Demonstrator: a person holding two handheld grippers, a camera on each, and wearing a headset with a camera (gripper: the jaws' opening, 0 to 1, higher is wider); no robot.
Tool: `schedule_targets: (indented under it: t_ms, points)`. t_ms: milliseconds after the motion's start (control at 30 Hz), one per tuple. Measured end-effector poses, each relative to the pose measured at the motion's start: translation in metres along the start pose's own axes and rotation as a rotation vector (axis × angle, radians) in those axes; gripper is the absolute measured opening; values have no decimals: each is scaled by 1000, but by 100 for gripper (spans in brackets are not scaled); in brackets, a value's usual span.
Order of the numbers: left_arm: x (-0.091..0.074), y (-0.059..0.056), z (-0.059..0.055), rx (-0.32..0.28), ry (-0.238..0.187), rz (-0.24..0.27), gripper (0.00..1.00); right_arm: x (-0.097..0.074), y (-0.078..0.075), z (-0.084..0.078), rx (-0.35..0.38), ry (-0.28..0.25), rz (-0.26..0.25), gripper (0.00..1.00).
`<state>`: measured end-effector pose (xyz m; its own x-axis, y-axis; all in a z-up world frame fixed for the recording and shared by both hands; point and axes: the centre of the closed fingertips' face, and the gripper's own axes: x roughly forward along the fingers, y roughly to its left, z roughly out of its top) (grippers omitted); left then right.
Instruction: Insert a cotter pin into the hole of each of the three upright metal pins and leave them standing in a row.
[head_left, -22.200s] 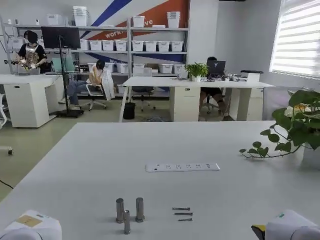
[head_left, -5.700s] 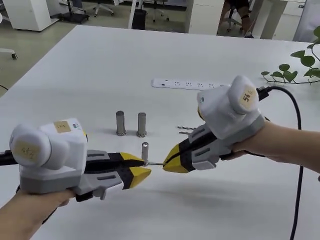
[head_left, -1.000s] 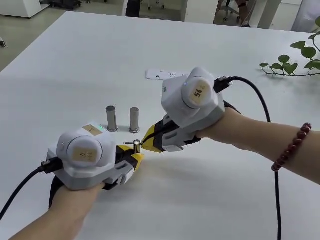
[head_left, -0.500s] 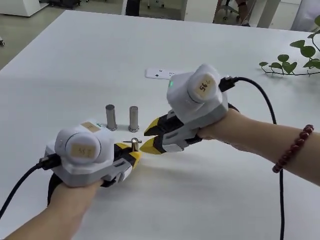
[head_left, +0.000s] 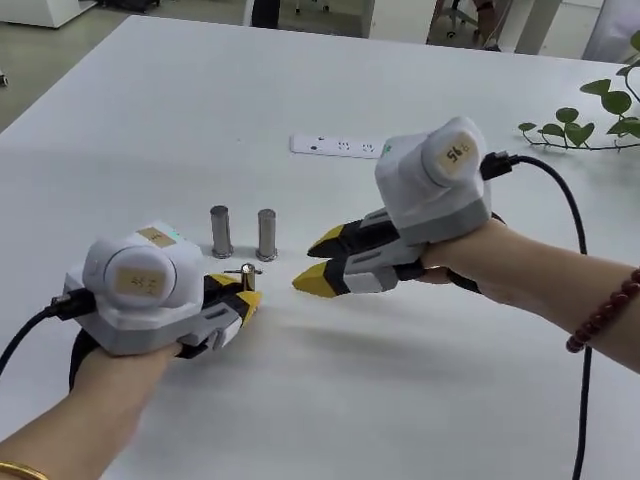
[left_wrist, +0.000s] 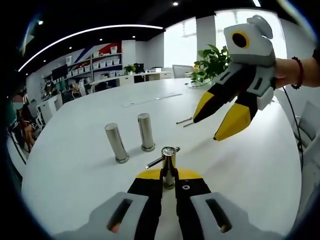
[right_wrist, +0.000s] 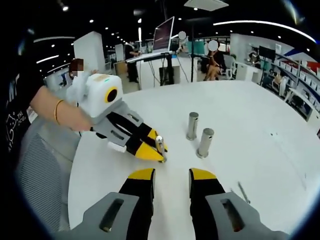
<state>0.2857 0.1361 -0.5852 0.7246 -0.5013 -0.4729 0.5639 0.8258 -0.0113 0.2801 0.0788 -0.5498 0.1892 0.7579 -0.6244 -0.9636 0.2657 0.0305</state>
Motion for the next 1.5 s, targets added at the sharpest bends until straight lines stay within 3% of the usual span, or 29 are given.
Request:
schedule_targets:
  t_ms: [233, 1000, 1267, 1500]
  points:
    - [-1, 8, -1, 1, 2, -6, 5, -1, 1, -4, 31, -7, -13, 22]
    - [2, 7, -4, 31, 18, -11, 6, 1, 2, -4, 64, -20, -13, 22]
    - [1, 7, -2, 19, 6, -17, 7, 1, 5, -5, 65, -18, -12, 22]
    - [-3, 8, 0, 10, -3, -9, 13, 1, 2, 0, 83, -40, -20, 22]
